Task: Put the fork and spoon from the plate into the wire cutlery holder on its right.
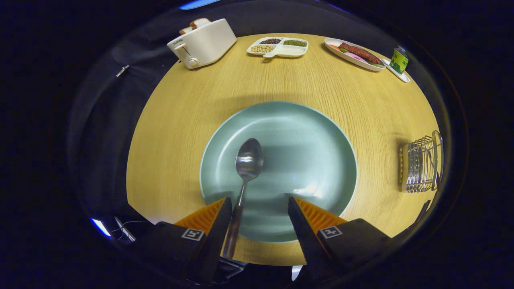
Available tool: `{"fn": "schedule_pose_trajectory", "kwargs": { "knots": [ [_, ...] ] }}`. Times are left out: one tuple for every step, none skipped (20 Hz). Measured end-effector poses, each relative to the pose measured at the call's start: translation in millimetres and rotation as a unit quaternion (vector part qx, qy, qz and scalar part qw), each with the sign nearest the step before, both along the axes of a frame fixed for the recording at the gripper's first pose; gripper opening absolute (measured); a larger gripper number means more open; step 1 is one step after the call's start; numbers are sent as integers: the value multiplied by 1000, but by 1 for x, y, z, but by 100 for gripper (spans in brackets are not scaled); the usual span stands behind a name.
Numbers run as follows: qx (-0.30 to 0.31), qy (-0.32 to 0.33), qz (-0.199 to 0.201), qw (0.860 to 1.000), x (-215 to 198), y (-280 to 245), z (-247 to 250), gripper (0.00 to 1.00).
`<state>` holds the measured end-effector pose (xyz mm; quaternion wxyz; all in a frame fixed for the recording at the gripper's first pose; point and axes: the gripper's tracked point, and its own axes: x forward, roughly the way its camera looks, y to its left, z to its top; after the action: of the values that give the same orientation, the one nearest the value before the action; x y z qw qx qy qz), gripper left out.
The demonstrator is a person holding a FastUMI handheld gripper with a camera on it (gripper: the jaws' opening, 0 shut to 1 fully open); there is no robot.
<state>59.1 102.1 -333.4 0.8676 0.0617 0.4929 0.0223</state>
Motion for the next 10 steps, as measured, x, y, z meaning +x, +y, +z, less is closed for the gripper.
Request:
{"fn": "schedule_pose_trajectory", "kwargs": {
  "knots": [
    [-4,6,1,1000,0,-2,-3,84],
    [-7,14,2,1000,-3,-4,-7,76],
    [-12,21,6,1000,-4,-4,-10,68],
    [-19,27,11,999,-5,-5,-12,57],
    [-28,32,17,999,-5,-7,-16,51],
    [-37,32,21,999,-4,-10,-17,43],
    [-41,31,27,998,-3,-10,-19,35],
    [-46,35,37,998,-4,-11,-18,24],
    [-43,37,48,997,-1,-9,-20,25],
    [-44,42,53,997,-1,-9,-21,17]
  ]
}}
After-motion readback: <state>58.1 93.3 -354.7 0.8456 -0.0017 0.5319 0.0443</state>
